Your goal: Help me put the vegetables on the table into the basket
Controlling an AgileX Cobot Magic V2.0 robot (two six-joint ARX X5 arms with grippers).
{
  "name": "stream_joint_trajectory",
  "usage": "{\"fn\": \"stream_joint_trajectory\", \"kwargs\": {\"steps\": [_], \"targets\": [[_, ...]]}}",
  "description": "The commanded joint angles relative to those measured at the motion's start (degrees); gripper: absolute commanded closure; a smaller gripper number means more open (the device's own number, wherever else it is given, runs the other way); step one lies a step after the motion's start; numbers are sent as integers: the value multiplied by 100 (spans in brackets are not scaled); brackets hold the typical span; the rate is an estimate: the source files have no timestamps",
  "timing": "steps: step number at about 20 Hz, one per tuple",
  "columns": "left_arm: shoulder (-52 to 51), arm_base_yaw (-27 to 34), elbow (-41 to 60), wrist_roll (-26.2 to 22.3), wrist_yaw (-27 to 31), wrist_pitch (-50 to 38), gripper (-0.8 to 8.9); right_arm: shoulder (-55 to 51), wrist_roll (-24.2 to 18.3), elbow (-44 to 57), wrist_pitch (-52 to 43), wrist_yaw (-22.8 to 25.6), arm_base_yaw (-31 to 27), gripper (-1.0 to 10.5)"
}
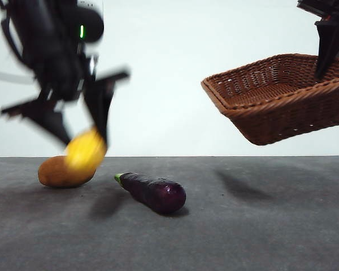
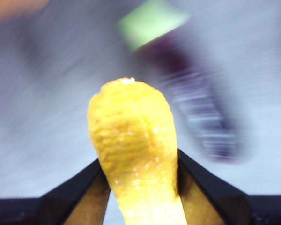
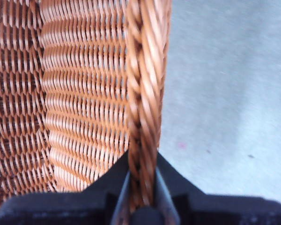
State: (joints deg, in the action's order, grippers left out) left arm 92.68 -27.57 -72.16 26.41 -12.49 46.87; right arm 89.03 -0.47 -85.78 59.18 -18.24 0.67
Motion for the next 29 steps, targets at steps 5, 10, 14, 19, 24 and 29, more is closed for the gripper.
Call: {"fn": "stream_joint_trajectory", "kwargs": {"steps": [5, 10, 14, 19, 24, 29], "targets": [[-1128, -767, -422, 52, -315, -1318, 822, -70, 197, 15, 549, 413, 313, 957], [-850, -887, -422, 332, -446, -1309, 822, -70, 474, 15, 693, 468, 1303, 957], [-667, -874, -422, 629, -402, -1314, 822, -70, 787, 15, 638, 675, 2166, 957], [-457, -874, -422, 811, -400, -1021, 624, -70, 1086, 15, 509, 664, 2706, 957], [-413, -874, -422, 807, -243, -1008, 364, -70, 1097, 15, 568, 623, 2745, 957], [-420, -721, -654, -667, -243, -997, 366, -70, 1051, 15, 544, 911, 2636, 957]]}}
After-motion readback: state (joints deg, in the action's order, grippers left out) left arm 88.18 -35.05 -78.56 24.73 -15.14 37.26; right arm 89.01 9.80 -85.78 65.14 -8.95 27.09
